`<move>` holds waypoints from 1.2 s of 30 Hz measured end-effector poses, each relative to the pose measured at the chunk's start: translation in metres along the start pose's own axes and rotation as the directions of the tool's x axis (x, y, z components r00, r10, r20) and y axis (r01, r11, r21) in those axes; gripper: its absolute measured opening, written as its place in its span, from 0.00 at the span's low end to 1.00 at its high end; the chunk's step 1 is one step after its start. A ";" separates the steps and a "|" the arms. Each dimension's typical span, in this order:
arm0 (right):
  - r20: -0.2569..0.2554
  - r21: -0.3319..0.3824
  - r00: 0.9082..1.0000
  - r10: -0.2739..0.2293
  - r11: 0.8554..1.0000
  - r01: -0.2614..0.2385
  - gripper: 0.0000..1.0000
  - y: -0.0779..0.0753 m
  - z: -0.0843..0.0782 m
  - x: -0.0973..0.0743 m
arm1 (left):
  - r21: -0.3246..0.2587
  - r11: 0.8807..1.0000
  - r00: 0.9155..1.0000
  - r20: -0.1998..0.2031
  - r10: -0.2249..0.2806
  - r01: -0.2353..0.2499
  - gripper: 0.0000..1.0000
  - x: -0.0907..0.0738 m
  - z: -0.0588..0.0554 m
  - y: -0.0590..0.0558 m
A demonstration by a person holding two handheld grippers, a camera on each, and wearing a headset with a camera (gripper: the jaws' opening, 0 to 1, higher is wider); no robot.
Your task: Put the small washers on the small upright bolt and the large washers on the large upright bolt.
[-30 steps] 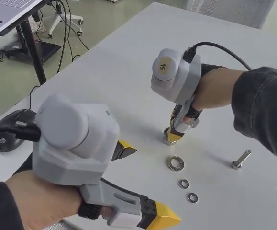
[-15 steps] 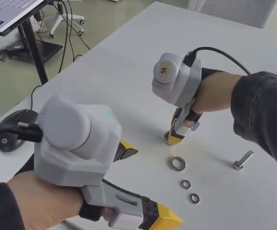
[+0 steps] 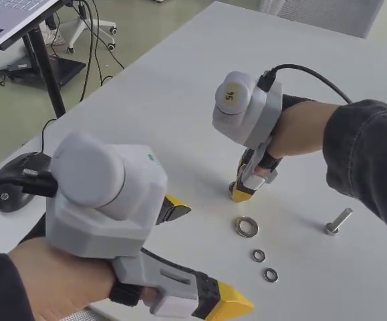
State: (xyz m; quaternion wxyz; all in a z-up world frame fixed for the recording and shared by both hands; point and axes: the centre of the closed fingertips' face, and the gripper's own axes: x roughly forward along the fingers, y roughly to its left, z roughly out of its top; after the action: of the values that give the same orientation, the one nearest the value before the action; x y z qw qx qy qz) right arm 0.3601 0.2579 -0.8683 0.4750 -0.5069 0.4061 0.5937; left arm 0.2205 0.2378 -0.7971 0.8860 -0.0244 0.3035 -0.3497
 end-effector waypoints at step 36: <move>0.048 0.137 0.998 -0.040 0.990 0.033 0.44 0.016 -0.030 -0.026 | 0.019 1.000 1.000 -0.007 -0.006 0.006 0.86 0.000 0.000 -0.003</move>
State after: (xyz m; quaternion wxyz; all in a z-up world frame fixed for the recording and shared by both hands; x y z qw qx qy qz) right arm 0.3521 0.2214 -0.8470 0.5295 -0.4653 0.4241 0.5686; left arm 0.2186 0.2354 -0.7965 0.8841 -0.0155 0.3031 -0.3553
